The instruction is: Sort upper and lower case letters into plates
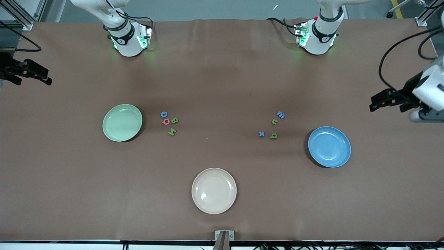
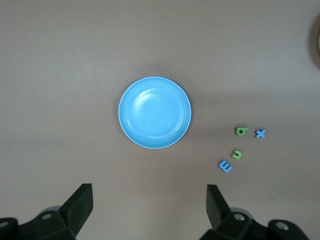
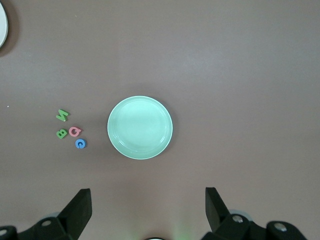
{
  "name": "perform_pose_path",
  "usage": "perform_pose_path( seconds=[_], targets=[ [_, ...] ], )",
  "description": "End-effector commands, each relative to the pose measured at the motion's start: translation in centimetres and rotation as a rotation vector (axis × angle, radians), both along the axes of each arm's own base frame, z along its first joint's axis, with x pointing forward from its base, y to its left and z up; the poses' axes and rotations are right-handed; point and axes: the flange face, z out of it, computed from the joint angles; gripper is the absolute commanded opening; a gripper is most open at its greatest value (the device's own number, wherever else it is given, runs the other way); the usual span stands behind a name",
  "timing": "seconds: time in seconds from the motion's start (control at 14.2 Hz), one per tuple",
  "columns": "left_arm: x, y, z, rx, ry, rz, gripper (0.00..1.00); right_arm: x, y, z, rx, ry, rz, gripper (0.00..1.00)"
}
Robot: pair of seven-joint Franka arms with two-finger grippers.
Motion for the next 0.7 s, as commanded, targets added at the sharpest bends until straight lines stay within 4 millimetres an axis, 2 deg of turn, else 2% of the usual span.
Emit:
perform_pose_path(
  seconds=[0.0, 0.07, 0.28, 0.49, 0.63],
  targets=[
    [0.6, -0.8, -0.8, 0.019, -0.001, -0.035, 1.00, -1.2, 0.3, 0.5, 0.009, -0.017, -0.011, 1.00],
    [1.2, -1.6, -2.4, 0.023, 0.024, -0.050, 1.00, -1.2, 0.3, 0.6, 0.010, -0.019, -0.011, 1.00],
    [1.2, -3.2, -3.2, 0.003, 0.040, -0.071, 1.00, -1.1, 0.1, 0.6, 0.015, -0.022, -0.015, 1.00],
    [1.1, -5.1, -4.6, -0.065, 0.043, -0.005, 0.99, -1.0, 0.1, 0.6, 0.022, -0.021, -0.020, 1.00],
    [0.6, -8.3, -6.2, -0.069, 0.056, 0.073, 0.99, -1.0, 0.1, 0.6, 0.024, -0.021, -0.020, 1.00]
  ],
)
